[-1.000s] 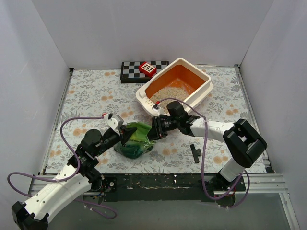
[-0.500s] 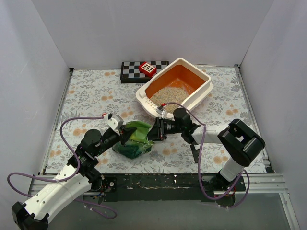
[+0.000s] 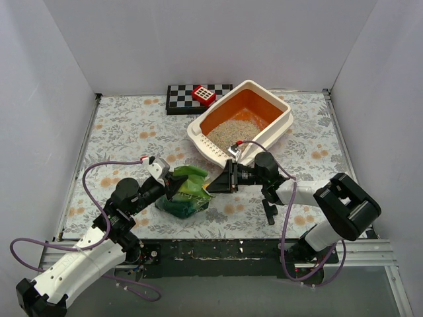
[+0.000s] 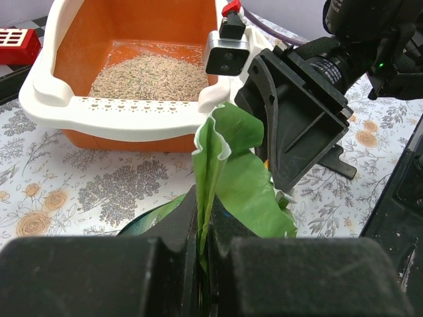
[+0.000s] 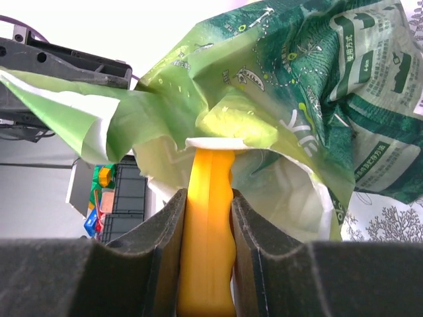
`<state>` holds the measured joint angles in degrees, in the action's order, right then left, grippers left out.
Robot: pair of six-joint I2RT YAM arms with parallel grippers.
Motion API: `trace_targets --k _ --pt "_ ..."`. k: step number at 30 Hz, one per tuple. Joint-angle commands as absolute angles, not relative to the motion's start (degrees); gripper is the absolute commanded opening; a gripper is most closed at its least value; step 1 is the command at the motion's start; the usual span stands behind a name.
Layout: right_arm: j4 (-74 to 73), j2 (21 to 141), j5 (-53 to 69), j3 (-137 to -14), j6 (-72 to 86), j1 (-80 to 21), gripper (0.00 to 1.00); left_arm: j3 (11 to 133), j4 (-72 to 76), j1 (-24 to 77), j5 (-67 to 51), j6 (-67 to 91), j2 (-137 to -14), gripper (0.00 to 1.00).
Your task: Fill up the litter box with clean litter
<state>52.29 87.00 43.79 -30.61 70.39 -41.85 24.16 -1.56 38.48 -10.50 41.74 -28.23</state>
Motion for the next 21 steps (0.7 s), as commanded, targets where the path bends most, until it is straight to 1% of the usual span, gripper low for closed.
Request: trace_targets --k 1,11,21 --pt "61.26 82.97 49.39 -28.83 73.04 -40.7 0.01 25.22 -1.76 38.41 -11.07 41.04 -28.48 0.0" --pt "64.86 77.0 50.71 -20.75 75.94 -34.64 0.01 23.82 -0.44 38.41 -13.71 40.25 -26.72 0.0" --pt "62.58 69.35 52.82 -14.16 76.03 -28.4 0.01 23.91 1.23 38.41 -18.45 39.99 -30.14 0.0"
